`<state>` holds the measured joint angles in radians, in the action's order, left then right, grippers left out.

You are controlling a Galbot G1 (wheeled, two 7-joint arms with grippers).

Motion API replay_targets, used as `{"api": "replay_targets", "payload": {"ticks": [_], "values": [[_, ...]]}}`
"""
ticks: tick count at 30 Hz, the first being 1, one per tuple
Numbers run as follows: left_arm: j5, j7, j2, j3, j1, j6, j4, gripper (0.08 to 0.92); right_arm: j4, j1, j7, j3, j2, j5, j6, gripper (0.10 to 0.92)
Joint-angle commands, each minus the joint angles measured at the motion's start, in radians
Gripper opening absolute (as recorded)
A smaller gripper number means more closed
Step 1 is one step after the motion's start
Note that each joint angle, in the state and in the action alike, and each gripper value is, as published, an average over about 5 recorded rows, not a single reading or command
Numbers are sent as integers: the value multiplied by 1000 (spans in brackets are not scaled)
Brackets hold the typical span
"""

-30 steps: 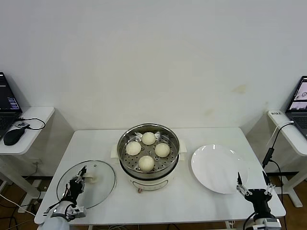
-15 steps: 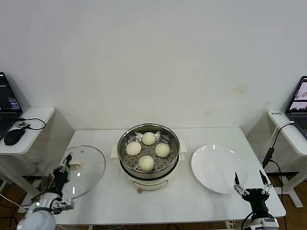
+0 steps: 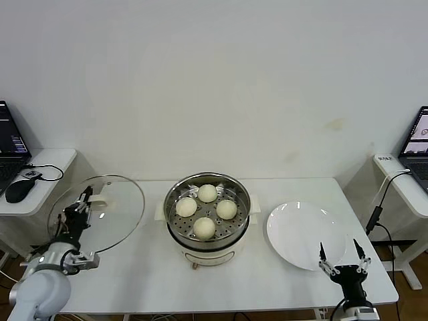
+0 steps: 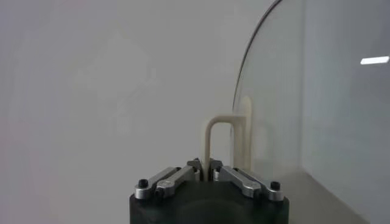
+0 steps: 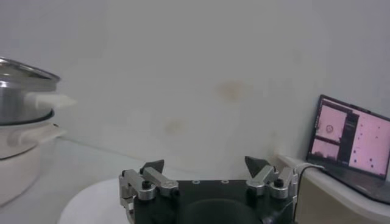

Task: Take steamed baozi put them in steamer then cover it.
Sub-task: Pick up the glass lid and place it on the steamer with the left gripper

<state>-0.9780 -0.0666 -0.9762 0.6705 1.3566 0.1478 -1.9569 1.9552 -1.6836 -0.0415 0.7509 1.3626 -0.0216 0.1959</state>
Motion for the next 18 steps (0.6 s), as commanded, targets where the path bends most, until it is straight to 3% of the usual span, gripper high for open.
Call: {"api": "replay_targets", "payload": {"ticks": [1,9,18], "values": [[146,-51,66,-310,-160,199,-88,147,-32,12,-28,-32,62,-140,31,822],[50,-112,-18,-544,-380,331,-41,147,-60,40,-43,-29,128,-211,21,823],[-235,-213,-280,-656,-482,392,44,147,-108,53,-60,-60,154,-292,40,822]]}}
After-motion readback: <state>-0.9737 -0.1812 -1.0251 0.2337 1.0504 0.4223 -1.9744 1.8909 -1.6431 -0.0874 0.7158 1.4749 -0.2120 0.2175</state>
